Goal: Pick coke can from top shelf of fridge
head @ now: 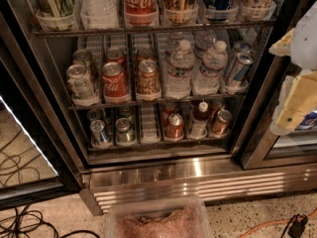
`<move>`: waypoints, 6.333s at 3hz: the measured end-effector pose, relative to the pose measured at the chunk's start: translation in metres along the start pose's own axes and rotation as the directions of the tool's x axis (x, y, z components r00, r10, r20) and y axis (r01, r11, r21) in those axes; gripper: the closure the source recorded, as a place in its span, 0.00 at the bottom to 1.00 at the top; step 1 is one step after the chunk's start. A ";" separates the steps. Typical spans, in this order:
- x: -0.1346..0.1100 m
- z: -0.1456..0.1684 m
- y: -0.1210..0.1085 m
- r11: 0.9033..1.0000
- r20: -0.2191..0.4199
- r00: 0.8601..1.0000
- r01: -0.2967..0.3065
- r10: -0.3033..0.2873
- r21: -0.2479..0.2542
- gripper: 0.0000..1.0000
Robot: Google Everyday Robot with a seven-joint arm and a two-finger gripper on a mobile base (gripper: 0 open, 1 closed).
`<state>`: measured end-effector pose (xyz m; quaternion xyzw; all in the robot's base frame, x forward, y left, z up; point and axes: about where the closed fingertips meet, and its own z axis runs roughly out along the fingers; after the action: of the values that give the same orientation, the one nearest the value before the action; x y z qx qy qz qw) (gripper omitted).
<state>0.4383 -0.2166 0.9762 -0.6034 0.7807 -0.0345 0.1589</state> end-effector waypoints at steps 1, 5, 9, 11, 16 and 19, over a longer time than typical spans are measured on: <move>0.000 0.000 0.000 1.000 0.000 1.000 0.001 -0.001 0.002 0.00; -0.078 -0.020 -0.052 0.976 0.619 0.765 -0.216 0.177 -0.013 0.00; -0.164 -0.024 -0.045 0.980 0.785 0.596 -0.187 0.166 -0.065 0.00; -0.252 -0.042 -0.008 0.988 0.887 0.437 -0.061 0.151 -0.139 0.00; -0.285 -0.007 -0.004 0.983 0.885 0.430 -0.102 0.181 -0.152 0.00; -0.291 -0.009 -0.009 0.987 0.905 0.394 -0.086 0.158 -0.135 0.00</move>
Offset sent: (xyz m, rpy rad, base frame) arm 0.0330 0.0185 0.0131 0.2275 -0.1419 0.0129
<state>0.5081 0.0569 1.0464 -0.4702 0.6101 0.3378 0.5410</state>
